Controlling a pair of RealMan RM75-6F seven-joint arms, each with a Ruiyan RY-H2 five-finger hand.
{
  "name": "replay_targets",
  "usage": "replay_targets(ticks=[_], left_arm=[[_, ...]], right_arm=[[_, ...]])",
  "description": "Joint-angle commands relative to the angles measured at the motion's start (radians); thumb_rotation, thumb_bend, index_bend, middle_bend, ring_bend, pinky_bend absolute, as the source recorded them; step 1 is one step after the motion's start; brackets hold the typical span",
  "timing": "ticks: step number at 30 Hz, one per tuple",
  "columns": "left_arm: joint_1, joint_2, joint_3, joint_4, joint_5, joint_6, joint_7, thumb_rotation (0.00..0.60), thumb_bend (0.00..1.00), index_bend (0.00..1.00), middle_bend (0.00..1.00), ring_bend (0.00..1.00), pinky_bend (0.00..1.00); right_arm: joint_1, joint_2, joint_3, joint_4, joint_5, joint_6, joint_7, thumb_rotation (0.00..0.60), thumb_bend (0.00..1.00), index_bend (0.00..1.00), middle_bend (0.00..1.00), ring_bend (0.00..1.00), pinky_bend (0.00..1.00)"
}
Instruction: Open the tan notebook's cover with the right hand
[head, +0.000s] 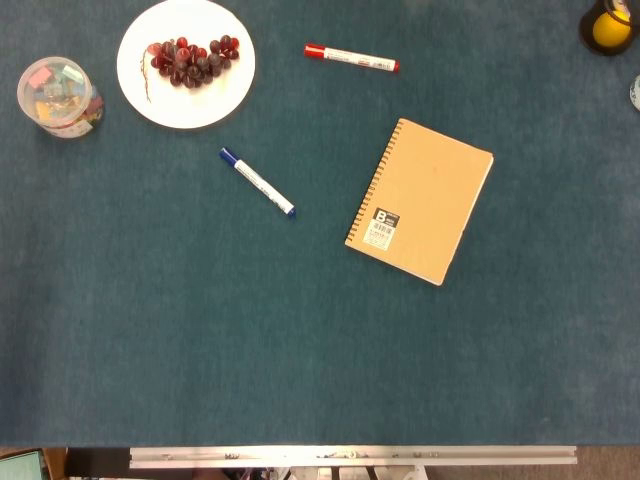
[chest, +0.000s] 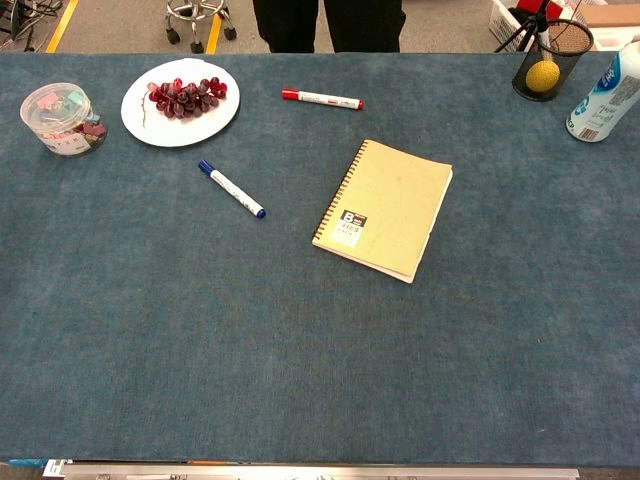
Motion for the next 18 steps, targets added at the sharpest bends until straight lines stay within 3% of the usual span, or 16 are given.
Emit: replay_targets(ticks=[1,12,18], left_arm=[[-0.001,0.000,0.003,-0.001,-0.001,-0.005,0.002,0.600,0.41,0.25,0.15,0.18,0.11],[0.008,0.015,0.011,-0.004,0.001,0.003,-0.007,0.600,0.41,0.25,0.15,0.18,0.11],[0.023,0.024,0.019,0.001,0.002,0.017,-0.027,0.600,0.41,0.25,0.15,0.18,0.11]], right_arm=[[0.002,0.000,0.001,-0.002,-0.002,-0.005,0.000,0.600,0.25,0.44,0.32,0.22,0.18],[0.119,-0.013,-0.002,-0.029,-0.119,-0.129,-0.035,0.600,0.25,0.44,0.33,0.22,0.19],[0.257,-0.056,0.008,-0.081,-0.113,-0.352,-0.072,0.600,0.20,0.44,0.33,0.20,0.19]])
